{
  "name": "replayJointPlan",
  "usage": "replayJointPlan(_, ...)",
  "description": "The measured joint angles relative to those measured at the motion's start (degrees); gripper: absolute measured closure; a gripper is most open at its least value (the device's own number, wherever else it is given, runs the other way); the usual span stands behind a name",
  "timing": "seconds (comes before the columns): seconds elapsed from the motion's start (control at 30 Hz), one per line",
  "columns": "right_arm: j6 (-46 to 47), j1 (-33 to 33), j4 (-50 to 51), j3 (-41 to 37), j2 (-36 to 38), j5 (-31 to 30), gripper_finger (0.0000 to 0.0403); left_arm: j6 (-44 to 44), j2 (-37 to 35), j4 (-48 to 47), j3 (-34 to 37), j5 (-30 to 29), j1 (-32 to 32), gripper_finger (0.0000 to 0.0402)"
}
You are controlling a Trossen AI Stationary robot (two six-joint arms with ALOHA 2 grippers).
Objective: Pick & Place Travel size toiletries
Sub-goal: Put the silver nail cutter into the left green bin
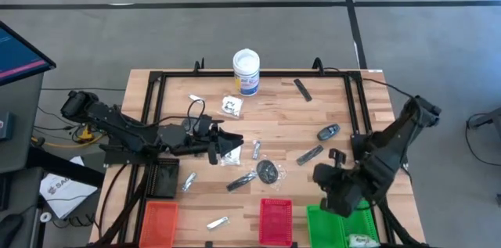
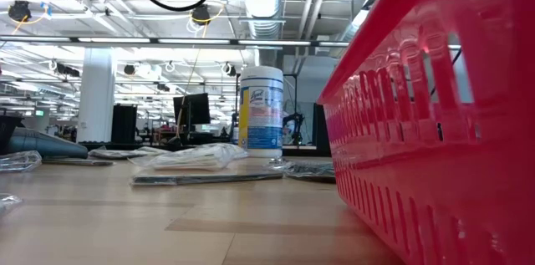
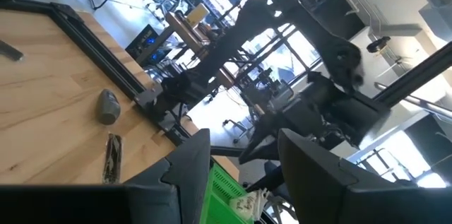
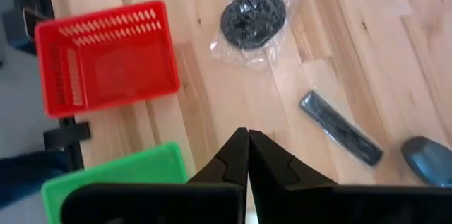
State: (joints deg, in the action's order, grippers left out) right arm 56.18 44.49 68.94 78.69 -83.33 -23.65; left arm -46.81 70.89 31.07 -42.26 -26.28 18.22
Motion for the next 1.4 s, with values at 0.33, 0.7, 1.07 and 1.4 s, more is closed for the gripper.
replayJointPlan(0.33,0.63,-6.68,-9.58,-10.91,5.47,2.47,0.0402,0.01,0.0,-0.07,0.0,0.64,-0.54,0.0239)
replayJointPlan(0.7,-1.6,-15.33,-9.94,-14.46,4.06,10.73,0.0402,-0.58,0.48,-0.04,-0.07,-0.69,-3.26,0.0239)
replayJointPlan(1.07,-15.87,-25.49,-12.1,-14.53,3.54,13.05,0.0402,-2.1,4.18,-0.28,-0.04,3.46,-8.42,0.0239)
replayJointPlan(1.4,-29.15,-31.97,-14.7,-14.51,3.54,15.24,0.0403,-2.88,5.98,0.33,-0.01,8.71,-16.03,0.0239)
